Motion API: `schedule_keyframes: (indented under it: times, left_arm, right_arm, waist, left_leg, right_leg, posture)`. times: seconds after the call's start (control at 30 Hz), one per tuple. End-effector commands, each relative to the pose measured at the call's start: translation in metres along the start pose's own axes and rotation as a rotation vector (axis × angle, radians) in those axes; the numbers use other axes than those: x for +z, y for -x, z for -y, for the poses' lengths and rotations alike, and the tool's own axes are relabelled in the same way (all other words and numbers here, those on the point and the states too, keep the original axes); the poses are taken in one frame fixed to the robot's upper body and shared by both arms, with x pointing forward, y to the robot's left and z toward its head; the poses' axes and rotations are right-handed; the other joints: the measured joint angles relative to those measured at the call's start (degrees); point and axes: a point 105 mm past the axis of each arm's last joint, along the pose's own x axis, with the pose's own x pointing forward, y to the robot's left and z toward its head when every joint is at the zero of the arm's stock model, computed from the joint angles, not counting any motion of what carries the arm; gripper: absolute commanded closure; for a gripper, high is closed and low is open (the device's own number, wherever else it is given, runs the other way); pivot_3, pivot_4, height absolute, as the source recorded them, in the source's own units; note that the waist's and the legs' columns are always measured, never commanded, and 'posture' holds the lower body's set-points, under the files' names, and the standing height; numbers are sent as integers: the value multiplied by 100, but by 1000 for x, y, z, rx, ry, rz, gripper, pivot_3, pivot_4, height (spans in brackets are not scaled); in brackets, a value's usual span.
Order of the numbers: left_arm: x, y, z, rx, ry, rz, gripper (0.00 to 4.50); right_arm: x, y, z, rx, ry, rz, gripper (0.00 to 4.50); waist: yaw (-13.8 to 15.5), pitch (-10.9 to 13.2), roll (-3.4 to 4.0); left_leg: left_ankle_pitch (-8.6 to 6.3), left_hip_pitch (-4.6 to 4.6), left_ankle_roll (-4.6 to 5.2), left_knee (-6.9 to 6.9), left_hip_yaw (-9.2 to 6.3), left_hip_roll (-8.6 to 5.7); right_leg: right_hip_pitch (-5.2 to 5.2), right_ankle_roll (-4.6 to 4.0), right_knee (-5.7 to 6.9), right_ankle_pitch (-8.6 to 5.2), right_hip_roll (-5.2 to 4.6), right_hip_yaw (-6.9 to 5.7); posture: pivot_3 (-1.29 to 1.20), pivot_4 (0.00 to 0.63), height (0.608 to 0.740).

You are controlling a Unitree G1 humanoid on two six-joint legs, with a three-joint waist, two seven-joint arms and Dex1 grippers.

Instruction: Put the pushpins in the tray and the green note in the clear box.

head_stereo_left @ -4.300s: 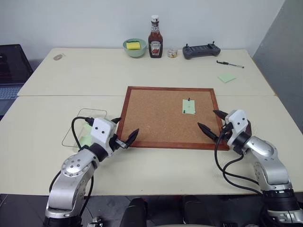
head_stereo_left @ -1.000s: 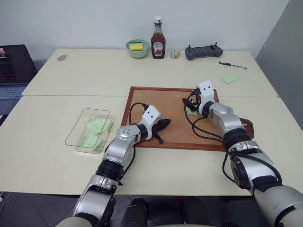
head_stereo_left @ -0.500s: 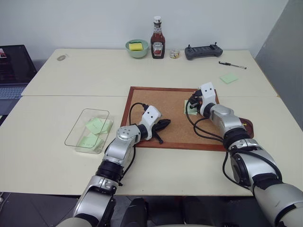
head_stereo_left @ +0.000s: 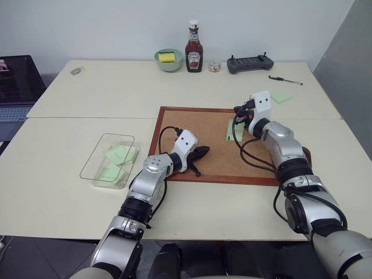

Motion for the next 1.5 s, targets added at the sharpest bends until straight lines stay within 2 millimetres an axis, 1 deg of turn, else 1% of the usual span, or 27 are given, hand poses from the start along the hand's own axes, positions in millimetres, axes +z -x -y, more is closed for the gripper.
schedule_keyframes:
  times: [0.03, 0.13, 0.2, 0.27, 0.33, 0.4, 0.5, 0.57, 0.67, 0.9, 1.07, 1.2, 1.3, 1.37, 1.5]
  left_arm:
    - [-23, -3, 12, -26, 47, -75, 4500]
    - [-24, -3, 13, -26, 48, -76, 4500]
    - [-24, -3, 13, -27, 49, -77, 4500]
    - [-25, -3, 14, -27, 51, -77, 4500]
    - [-25, -3, 14, -26, 54, -76, 4500]
    - [-26, -3, 15, -27, 55, -78, 4500]
    - [-27, -3, 15, -30, 55, -80, 4500]
    - [-27, -3, 16, -33, 54, -81, 4500]
    - [-28, -4, 16, -38, 51, -82, 4500]
    - [-28, -5, 16, -49, 47, -83, 4500]
    - [-28, -5, 16, -51, 45, -84, 4500]
    - [-29, -5, 17, -51, 45, -84, 4500]
    - [-29, -5, 17, -53, 45, -86, 4500]
    - [-29, -5, 17, -54, 43, -87, 4500]
    - [-30, -5, 17, -56, 42, -88, 4500]
  right_arm:
    - [24, 7, 2, -10, -20, 93, 4456]
    - [38, 19, 7, -29, 2, 134, 4456]
    - [46, 32, 12, -39, 33, 148, 4456]
    - [50, 49, 18, -49, 74, 148, 4456]
    - [49, 69, 26, -68, 125, 126, 4456]
    - [43, 89, 34, -86, 164, 80, 4456]
    - [29, 117, 44, -110, 273, -28, 4456]
    - [21, 131, 50, -129, 320, -93, 4456]
    - [2, 150, 61, -167, 381, -206, 4456]
    - [-24, 180, 70, -181, 419, -387, 4456]
    - [-32, 188, 70, -169, 414, -456, 4456]
    - [-33, 190, 69, -168, 405, -468, 3826]
    - [-33, 191, 68, -166, 397, -472, 3071]
    - [-31, 191, 69, -170, 392, -468, 2741]
    - [-28, 191, 70, -174, 382, -464, 1858]
  waist:
    - [0, 0, 0]
    - [2, 0, 1]
    - [8, 0, 1]
    - [22, -1, 1]
    - [33, -4, 7]
    - [41, -6, 9]
    - [16, -14, 23]
    - [22, -19, 32]
    - [14, -25, 42]
    - [30, -26, 43]
    - [33, -26, 43]
    - [33, -26, 43]
    - [34, -26, 42]
    - [34, -26, 42]
    - [34, -26, 42]
  left_leg:
    - [0, 0, 0, 0, 1, 0]
    - [0, -1, 0, 0, 1, 0]
    - [0, -1, 0, 0, 0, 0]
    - [0, -3, 0, 0, -3, 0]
    - [-1, -2, 1, -1, 0, 0]
    - [-1, -8, 2, -4, -14, -3]
    - [-2, -5, 3, -13, -1, -2]
    - [-2, -1, 3, -18, -1, -3]
    - [-2, 6, 3, -19, 7, -1]
    - [-2, 12, 3, -19, 8, 0]
    - [-2, 10, 3, -20, 6, 0]
    - [-2, 11, 3, -21, 6, 0]
    - [-2, 11, 3, -21, 5, 0]
    - [-2, 11, 3, -21, 6, 0]
    - [-2, 11, 3, -21, 6, 0]
  right_leg:
    - [-1, 0, 0, 0, 0, 0]
    - [-1, 0, 0, 0, 0, 1]
    - [-1, 0, 0, 0, 0, 0]
    - [0, 0, -1, 0, 0, -2]
    - [0, 1, -5, 0, 0, 0]
    - [2, 1, -10, -1, 0, -7]
    - [1, 2, -14, -1, -1, 0]
    - [5, 3, -17, -2, -2, -1]
    - [9, 5, -20, -3, -1, 5]
    - [17, 9, -26, -5, -1, 5]
    - [21, 9, -36, -5, -1, 2]
    - [22, 10, -36, -6, -1, 2]
    - [22, 11, -36, -6, -1, 1]
    - [23, 11, -37, -6, -1, 2]
    - [22, 11, -37, -6, -1, 1]
  posture:
    - [0, 150, 740]
    - [0, 150, 740]
    - [0, 150, 740]
    - [0, 150, 740]
    - [0, 150, 740]
    - [0, 150, 740]
    - [0, 150, 740]
    - [0, 150, 740]
    - [0, 150, 740]
    - [0, 150, 740]
    - [0, 150, 740]
    - [0, 150, 740]
    - [0, 150, 740]
    - [0, 150, 740]
    - [0, 150, 740]
